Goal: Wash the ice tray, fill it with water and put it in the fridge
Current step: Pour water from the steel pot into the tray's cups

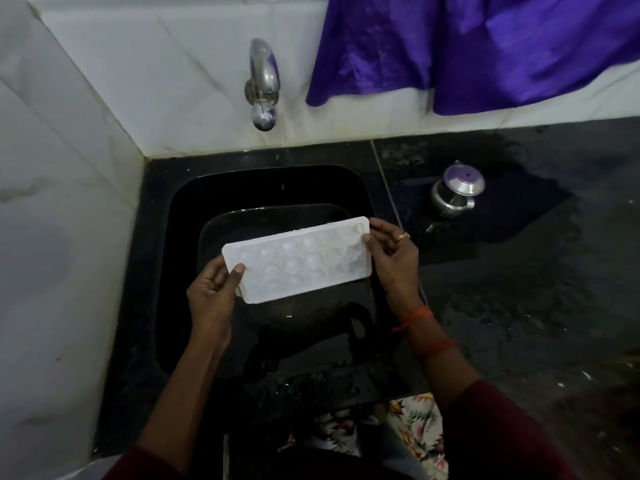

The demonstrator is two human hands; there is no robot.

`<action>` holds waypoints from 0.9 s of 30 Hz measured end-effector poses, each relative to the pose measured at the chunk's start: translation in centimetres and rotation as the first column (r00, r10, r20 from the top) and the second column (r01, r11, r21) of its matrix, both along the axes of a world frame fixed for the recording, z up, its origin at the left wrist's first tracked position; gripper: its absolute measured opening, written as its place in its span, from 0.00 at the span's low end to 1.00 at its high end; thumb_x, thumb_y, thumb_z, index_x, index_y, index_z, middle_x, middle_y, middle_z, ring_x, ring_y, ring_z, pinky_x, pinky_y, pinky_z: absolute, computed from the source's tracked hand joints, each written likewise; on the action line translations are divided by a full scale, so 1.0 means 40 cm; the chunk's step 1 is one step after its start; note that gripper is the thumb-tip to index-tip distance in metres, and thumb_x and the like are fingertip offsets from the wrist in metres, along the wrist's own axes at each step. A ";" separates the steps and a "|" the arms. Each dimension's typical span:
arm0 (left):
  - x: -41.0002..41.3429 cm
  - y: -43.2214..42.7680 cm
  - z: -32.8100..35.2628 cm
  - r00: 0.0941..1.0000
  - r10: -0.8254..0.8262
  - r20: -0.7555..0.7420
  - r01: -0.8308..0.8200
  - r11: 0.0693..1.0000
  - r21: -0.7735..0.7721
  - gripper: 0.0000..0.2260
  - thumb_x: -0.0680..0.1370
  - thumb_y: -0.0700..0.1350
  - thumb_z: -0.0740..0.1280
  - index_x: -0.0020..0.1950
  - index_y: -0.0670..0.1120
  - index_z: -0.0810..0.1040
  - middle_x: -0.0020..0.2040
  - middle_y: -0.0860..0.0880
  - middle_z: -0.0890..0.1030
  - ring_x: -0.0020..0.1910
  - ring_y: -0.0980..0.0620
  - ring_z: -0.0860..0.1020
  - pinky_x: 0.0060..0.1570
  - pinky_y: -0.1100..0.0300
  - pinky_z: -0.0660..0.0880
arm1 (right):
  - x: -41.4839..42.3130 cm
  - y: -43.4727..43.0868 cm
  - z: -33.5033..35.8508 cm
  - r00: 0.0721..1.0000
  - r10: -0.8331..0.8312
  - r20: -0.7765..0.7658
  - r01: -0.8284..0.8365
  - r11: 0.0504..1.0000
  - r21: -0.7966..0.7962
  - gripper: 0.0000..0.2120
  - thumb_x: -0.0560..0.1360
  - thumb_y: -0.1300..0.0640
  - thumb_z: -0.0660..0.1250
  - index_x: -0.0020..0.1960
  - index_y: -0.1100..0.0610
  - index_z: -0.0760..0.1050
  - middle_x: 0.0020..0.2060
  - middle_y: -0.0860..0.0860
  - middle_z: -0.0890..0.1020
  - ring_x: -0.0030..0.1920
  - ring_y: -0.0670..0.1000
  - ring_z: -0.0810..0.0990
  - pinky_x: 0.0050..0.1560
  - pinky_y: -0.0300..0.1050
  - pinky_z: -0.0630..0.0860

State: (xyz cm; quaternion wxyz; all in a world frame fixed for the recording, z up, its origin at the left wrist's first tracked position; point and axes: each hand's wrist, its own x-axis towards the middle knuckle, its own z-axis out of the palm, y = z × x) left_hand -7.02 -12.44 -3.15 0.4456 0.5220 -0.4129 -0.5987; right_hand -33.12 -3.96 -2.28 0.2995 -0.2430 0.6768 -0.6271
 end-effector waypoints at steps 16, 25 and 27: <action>-0.501 0.154 -0.046 0.937 -0.303 0.173 0.270 0.944 0.191 0.08 0.75 0.35 0.74 0.52 0.45 0.85 0.44 0.46 0.87 0.45 0.46 0.86 0.45 0.51 0.84 | -0.541 0.260 -0.025 0.969 -0.136 -0.204 0.193 0.937 0.290 0.09 0.75 0.56 0.75 0.55 0.53 0.85 0.47 0.49 0.88 0.50 0.48 0.86 0.59 0.55 0.82; -0.686 0.165 -0.073 0.932 -0.297 0.209 0.242 0.937 0.252 0.08 0.74 0.35 0.75 0.53 0.39 0.84 0.44 0.43 0.86 0.41 0.48 0.86 0.40 0.56 0.84 | -0.700 0.293 -0.049 0.948 -0.038 -0.317 0.191 0.863 0.468 0.09 0.76 0.58 0.73 0.56 0.57 0.84 0.46 0.52 0.87 0.45 0.47 0.83 0.57 0.43 0.78; -0.699 0.162 -0.078 0.932 -0.288 0.221 0.228 0.938 0.262 0.08 0.74 0.35 0.75 0.53 0.38 0.84 0.44 0.42 0.86 0.40 0.48 0.86 0.37 0.57 0.83 | -0.716 0.290 -0.055 0.939 0.020 -0.344 0.168 0.844 0.509 0.09 0.76 0.59 0.73 0.56 0.57 0.84 0.45 0.52 0.86 0.43 0.45 0.82 0.57 0.41 0.78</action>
